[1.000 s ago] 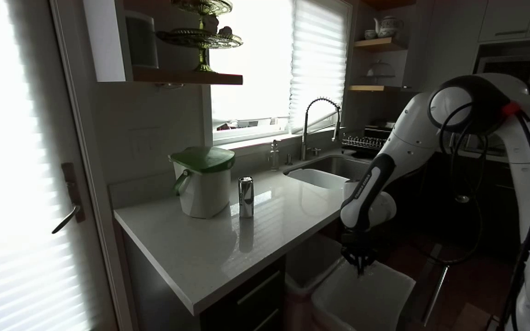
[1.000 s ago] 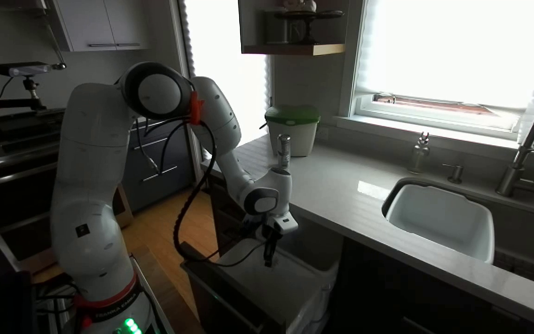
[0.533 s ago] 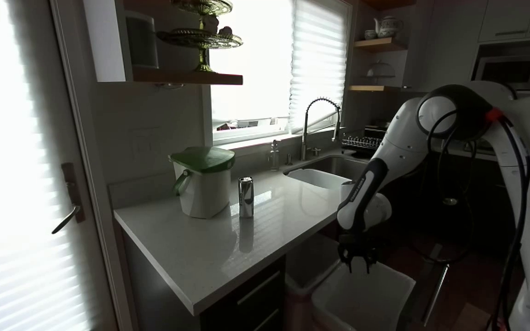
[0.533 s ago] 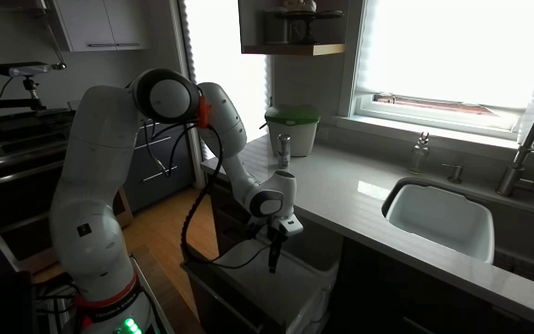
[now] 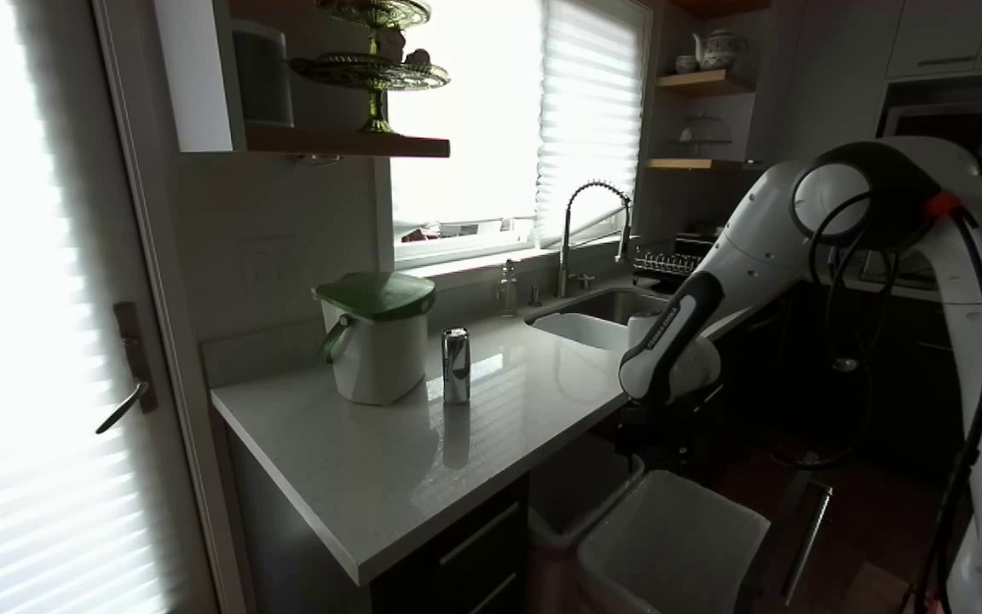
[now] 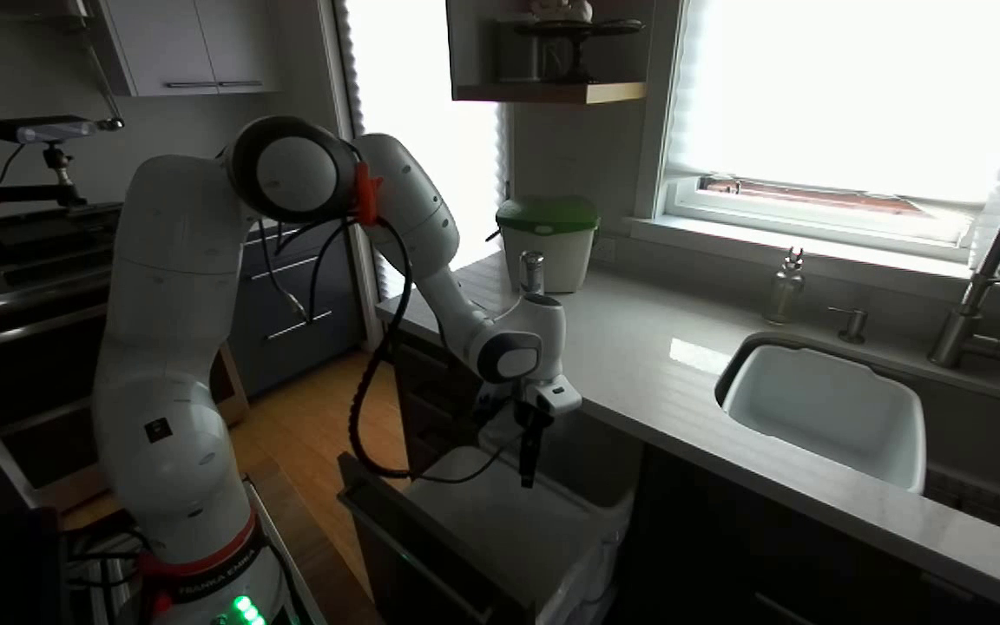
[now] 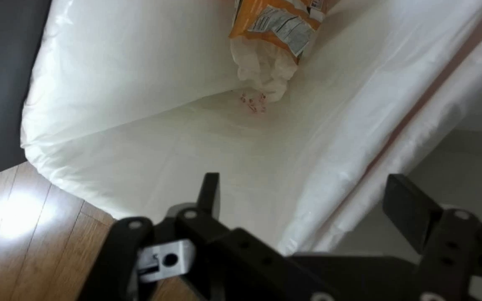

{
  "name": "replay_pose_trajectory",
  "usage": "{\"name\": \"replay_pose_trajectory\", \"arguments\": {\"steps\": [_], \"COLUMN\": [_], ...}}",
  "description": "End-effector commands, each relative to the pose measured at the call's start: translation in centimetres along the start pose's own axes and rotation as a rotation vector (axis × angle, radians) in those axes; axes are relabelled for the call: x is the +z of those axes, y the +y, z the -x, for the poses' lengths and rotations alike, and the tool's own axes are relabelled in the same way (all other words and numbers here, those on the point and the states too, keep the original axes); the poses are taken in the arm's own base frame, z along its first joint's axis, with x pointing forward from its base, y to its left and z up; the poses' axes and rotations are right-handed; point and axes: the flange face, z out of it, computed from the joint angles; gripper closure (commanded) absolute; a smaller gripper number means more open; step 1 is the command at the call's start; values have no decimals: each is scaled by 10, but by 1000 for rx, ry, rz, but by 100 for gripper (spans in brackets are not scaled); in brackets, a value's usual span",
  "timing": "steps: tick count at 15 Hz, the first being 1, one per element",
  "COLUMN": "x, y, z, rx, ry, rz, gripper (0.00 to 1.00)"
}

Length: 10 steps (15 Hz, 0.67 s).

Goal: Put the wrapper from the counter in the bin at the front

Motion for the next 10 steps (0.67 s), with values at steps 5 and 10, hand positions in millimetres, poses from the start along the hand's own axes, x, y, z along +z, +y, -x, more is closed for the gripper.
{"name": "replay_pose_trajectory", "arguments": {"steps": [5, 10], "x": [-102, -166], "y": [-4, -10], "z": [13, 31], "rx": [-190, -444], "ry": [94, 122], "rz": [-101, -120], "gripper": [0, 0]}}
